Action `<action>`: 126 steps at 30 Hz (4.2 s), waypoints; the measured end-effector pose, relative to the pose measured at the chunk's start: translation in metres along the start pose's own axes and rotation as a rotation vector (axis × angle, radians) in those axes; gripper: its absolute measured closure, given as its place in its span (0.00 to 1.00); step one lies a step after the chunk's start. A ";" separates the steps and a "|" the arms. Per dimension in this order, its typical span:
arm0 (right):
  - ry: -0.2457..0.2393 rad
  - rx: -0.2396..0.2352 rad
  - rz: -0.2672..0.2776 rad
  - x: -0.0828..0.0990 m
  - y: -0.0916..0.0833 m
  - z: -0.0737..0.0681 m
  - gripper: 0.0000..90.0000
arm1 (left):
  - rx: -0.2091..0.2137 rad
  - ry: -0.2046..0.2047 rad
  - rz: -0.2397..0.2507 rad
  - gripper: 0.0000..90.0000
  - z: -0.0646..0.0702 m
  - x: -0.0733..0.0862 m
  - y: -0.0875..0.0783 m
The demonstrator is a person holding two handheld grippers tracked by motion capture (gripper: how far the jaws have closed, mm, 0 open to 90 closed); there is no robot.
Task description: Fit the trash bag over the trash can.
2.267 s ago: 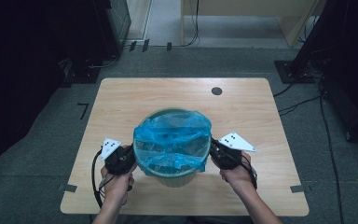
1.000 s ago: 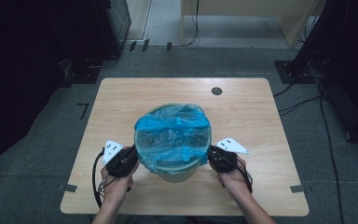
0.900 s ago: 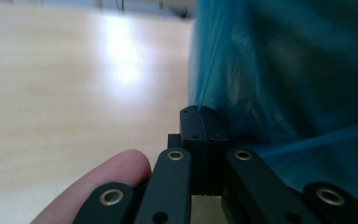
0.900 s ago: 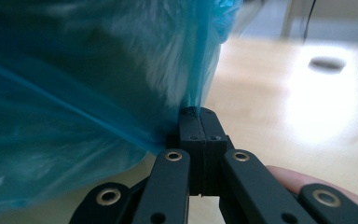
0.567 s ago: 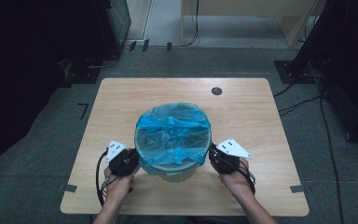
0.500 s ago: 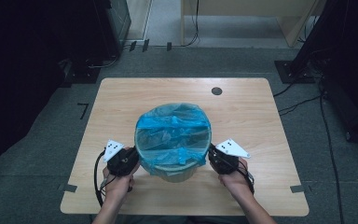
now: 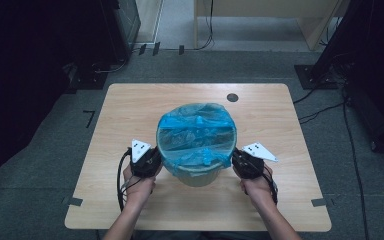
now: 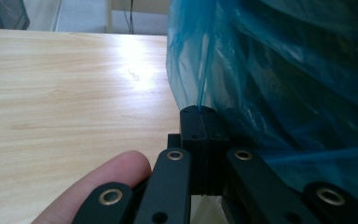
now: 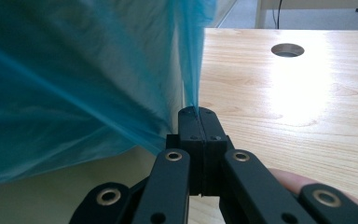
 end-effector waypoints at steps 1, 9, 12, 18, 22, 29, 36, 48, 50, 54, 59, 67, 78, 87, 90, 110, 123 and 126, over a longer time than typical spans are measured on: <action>-0.011 -0.003 0.000 0.000 -0.001 -0.003 1.00 | -0.001 -0.006 -0.001 1.00 0.000 0.000 0.003; -0.004 0.003 0.043 0.005 -0.011 -0.015 1.00 | -0.003 -0.071 -0.019 0.60 -0.024 -0.009 0.014; -0.005 0.038 0.042 0.009 -0.014 -0.016 0.98 | 0.017 -0.088 -0.037 0.44 -0.038 -0.013 0.002; 0.037 0.077 0.066 0.010 -0.017 -0.007 0.96 | 0.007 -0.128 -0.004 0.35 -0.058 -0.018 -0.023; 0.031 0.088 0.076 0.013 -0.020 -0.012 0.96 | 0.035 -0.120 0.067 0.34 -0.054 -0.026 -0.053; -0.017 0.080 0.075 0.016 -0.019 -0.025 0.95 | 0.124 -0.073 0.189 0.35 -0.013 -0.043 -0.091; -0.022 0.090 0.074 0.018 -0.017 -0.022 0.95 | 0.182 -0.052 0.240 0.26 0.008 -0.045 -0.103; 0.005 0.091 0.088 0.018 -0.018 -0.015 0.89 | 0.351 0.187 0.283 0.50 0.029 -0.018 -0.100; 0.013 0.088 0.094 0.017 -0.019 -0.012 0.88 | 0.353 0.180 0.266 0.66 0.024 -0.014 -0.095; 0.021 0.063 0.118 0.013 -0.020 -0.013 0.81 | 0.323 0.175 0.225 0.85 0.018 -0.009 -0.085; 0.002 0.064 0.170 0.007 -0.023 -0.013 0.67 | 0.296 0.167 0.162 0.93 0.012 0.003 -0.069; -0.041 0.065 0.268 -0.010 -0.036 -0.013 0.59 | 0.175 0.126 0.023 0.93 -0.006 0.025 -0.038; -0.130 0.084 0.359 -0.037 -0.057 -0.024 0.54 | 0.062 0.076 -0.053 0.93 -0.029 0.036 -0.016; 0.021 0.117 0.251 -0.029 -0.043 0.010 0.81 | 0.047 0.098 -0.061 0.96 -0.028 0.037 -0.008; 0.070 0.124 0.205 -0.019 -0.035 0.019 0.80 | 0.042 0.117 -0.071 0.96 -0.025 0.040 -0.005; -0.026 -0.015 0.222 -0.013 -0.033 0.021 0.49 | 0.021 0.028 0.014 0.88 -0.044 0.023 -0.010; -0.134 -0.135 0.330 -0.049 -0.067 0.000 0.30 | 0.034 -0.003 0.098 0.84 -0.038 0.002 -0.024; -0.143 -0.138 0.332 -0.052 -0.070 -0.003 0.25 | 0.042 -0.007 0.120 0.83 -0.036 -0.004 -0.029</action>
Point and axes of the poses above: each handheld gripper's, and its own axes: y roughly forward along the jaws, x roughly out of its underside, z roughly to its right, the point moved 10 cm from there along y, roughly forward along the jaws, and after that the axes turned 12 degrees about -x, right-handed, at the moved point
